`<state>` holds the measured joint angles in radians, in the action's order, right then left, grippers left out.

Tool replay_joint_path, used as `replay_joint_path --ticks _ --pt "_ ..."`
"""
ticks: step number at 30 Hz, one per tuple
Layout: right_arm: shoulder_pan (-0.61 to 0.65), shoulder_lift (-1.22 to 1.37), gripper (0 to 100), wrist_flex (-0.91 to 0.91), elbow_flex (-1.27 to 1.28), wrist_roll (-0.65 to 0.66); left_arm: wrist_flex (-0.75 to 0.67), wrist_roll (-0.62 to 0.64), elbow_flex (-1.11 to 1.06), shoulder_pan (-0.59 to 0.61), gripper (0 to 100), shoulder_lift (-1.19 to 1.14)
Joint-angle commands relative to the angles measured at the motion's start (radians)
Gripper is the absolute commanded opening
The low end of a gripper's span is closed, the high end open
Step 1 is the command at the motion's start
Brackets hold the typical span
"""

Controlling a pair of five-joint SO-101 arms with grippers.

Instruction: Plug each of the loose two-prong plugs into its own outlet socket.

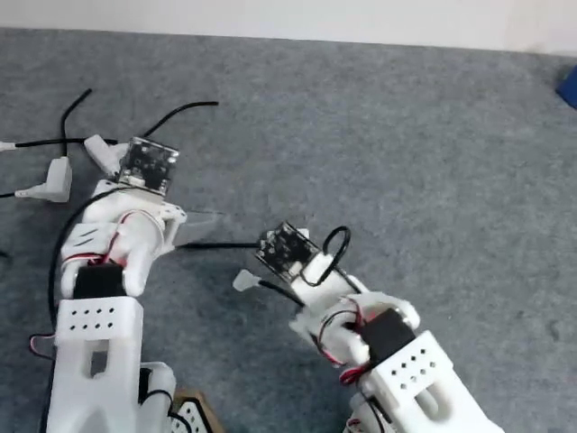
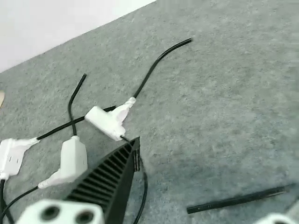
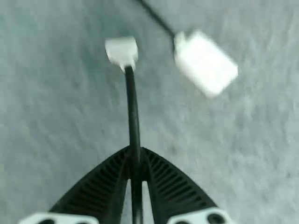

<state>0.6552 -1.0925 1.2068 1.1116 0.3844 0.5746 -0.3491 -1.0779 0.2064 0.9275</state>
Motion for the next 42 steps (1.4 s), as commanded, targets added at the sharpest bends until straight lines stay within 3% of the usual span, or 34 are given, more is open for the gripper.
replay_joint_path --ticks 1,5,9,11,13,18,21,24,28,31,37,42 --pt "-0.111 -0.022 0.7 0.199 -0.028 0.212 -0.012 0.003 0.042 0.024 51 0.005" --pt "-0.28 -0.024 0.7 0.355 -0.108 0.387 -0.012 0.006 0.044 0.024 51 0.012" --pt "-0.536 -0.022 0.7 0.366 -0.265 0.532 -0.012 0.008 0.045 0.071 51 0.012" --pt "-0.604 -0.019 0.9 0.364 -0.361 0.578 -0.02 0.008 0.045 0.133 51 0.012" --pt "-0.559 0.016 0.9 0.401 -0.435 0.578 -0.029 0.008 0.038 0.189 51 0.008" --pt "-0.179 0.252 0.9 0.403 -0.407 0.373 -0.034 -0.005 -0.048 0.208 51 0.012" --pt "-0.042 0.397 1.1 0.392 -0.383 0.301 -0.034 -0.109 -0.087 0.239 51 0.012" --pt "-0.133 0.481 6.6 0.456 -0.424 0.33 -0.081 -0.163 -0.113 0.318 51 0.007" --pt "-0.427 0.467 21.3 0.489 -0.447 0.568 -0.209 -0.161 -0.17 0.395 51 0.005" --pt "-0.452 0.464 31.0 0.489 -0.446 0.717 -0.236 -0.161 -0.216 0.386 51 0.005" --pt "-0.119 0.565 33.1 0.394 -0.45 0.565 -0.232 -0.157 -0.239 0.351 51 0.005" --pt "0.142 0.699 33.1 0.194 -0.45 0.462 -0.23 -0.158 -0.24 0.369 51 0.005"
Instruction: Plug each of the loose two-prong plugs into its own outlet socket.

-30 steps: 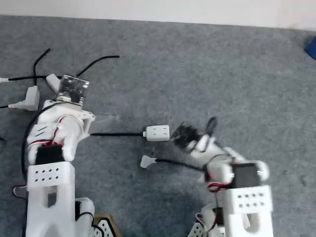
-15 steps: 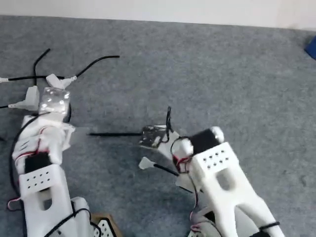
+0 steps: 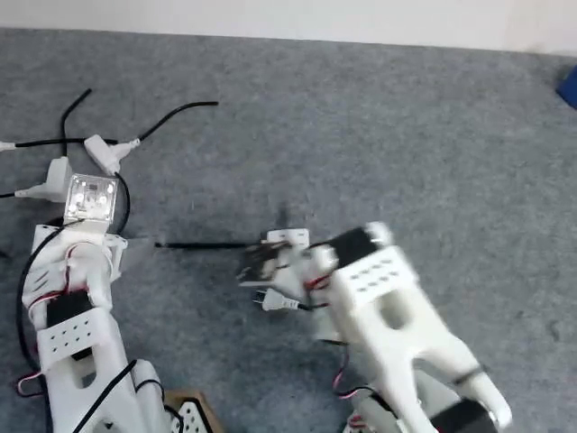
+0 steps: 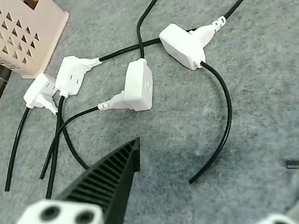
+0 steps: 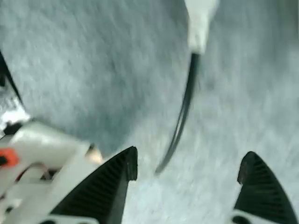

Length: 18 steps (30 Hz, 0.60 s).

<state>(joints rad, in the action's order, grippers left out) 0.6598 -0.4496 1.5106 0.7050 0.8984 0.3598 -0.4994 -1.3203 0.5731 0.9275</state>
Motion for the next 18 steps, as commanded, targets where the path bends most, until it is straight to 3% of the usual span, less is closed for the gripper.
replay_joint_path --ticks 1,10,18 --pt "0.162 0.088 33.1 -0.145 -0.044 -0.061 -0.015 -0.009 0.002 0.007 51 0.005" --pt "0.165 0.328 33.1 -0.39 -0.044 -0.063 -0.015 -0.009 0.001 0.048 51 0.004" --pt "0.148 0.375 32.2 -0.414 -0.119 -0.072 -0.015 -0.009 0.001 0.042 51 0.004"
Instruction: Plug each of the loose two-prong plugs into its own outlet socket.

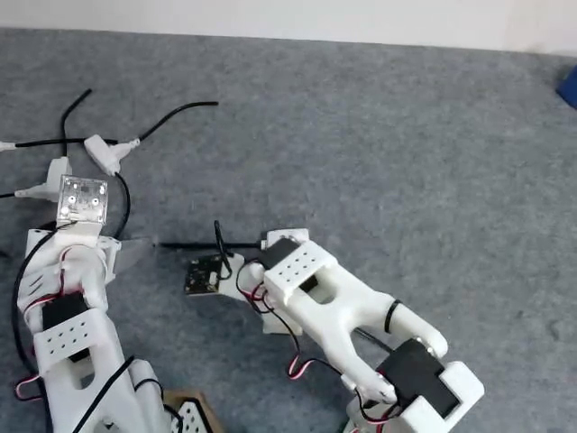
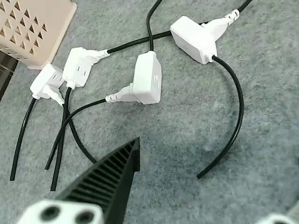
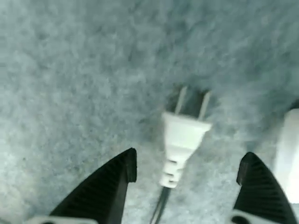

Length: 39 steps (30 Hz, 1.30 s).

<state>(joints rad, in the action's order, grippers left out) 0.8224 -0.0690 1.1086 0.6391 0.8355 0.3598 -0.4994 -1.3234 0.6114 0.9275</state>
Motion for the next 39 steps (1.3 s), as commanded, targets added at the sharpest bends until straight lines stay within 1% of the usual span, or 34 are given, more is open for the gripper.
replay_joint_path --ticks 1,6,8,10,17,23,24,26,28,30,32,34,36,39 --pt "-0.016 -0.005 29.6 -0.012 -0.053 -0.009 -0.015 -0.009 0.004 0.004 51 0.004" --pt "-0.019 -0.005 6.5 -0.007 -0.038 -0.003 -0.015 -0.009 0.004 0.01 51 0.004" --pt "-0.018 -0.005 0.2 -0.01 -0.015 -0.006 -0.015 -0.009 0.004 0.01 51 0.004" --pt "-0.016 -0.005 1.7 -0.015 0.001 -0.006 -0.015 -0.009 0.004 0.01 51 0.004" --pt "-0.021 -0.004 1.8 -0.015 0.007 -0.009 -0.014 -0.009 0.004 0.012 51 0.004" --pt "-0.019 0.031 1.3 -0.033 0.039 -0.015 0.028 -0.011 0.007 0.013 51 0.013" --pt "-0.019 0.047 0.4 -0.061 0.048 -0.046 0.028 -0.011 0.007 0.013 51 0.013" --pt "-0.028 0.07 0.6 -0.13 0.056 -0.158 0.025 -0.011 0.007 0.013 51 0.013" --pt "-0.041 0.074 0.6 -0.157 0.062 -0.19 0.025 -0.011 0.01 0.012 51 0.013" --pt "-0.042 0.067 0.6 -0.145 0.056 -0.244 0.023 -0.011 0.012 0.012 51 0.013" --pt "-0.042 0.013 0.6 -0.122 0.041 -0.31 0.023 -0.008 0.013 0.012 51 0.013" --pt "-0.044 -0.09 0.6 -0.058 0.018 -0.359 0.023 -0.008 0.013 0.007 51 0.013" --pt "-0.044 -0.219 0.6 0.007 0.008 -0.388 0.023 -0.006 0.013 0.004 51 0.013" --pt "-0.045 -0.407 0.6 0.068 0.008 -0.399 0.026 -0.006 0.013 0.002 51 0.013"
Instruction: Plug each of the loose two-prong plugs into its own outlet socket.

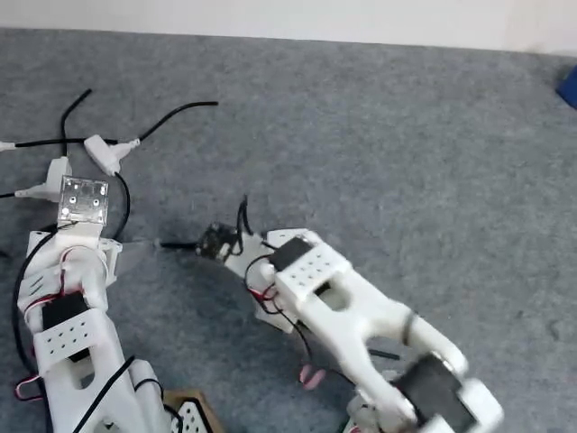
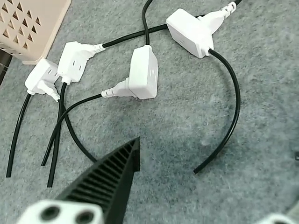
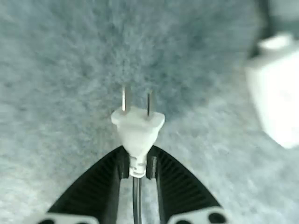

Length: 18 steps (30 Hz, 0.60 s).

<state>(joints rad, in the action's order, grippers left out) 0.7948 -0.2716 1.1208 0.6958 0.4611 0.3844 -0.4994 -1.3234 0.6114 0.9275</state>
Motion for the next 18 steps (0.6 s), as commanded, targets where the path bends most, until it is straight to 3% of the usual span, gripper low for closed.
replay_joint_path --ticks 1,6,10,18 --pt "-0.018 -0.255 0.6 0.073 -0.047 -0.025 0.003 -0.006 0.013 0.002 51 0.013" --pt "-0.03 -0.38 0.6 0.073 -0.013 -0.101 0.071 0.008 0.016 -0.096 51 0.013" --pt "-0.038 -0.41 0.6 -0.113 0.14 -0.178 0.209 0.172 0.154 -0.265 51 0.013" --pt "-0.254 -0.53 0.6 -0.303 0.268 -0.221 0.535 0.203 0.559 -0.475 51 0.01"
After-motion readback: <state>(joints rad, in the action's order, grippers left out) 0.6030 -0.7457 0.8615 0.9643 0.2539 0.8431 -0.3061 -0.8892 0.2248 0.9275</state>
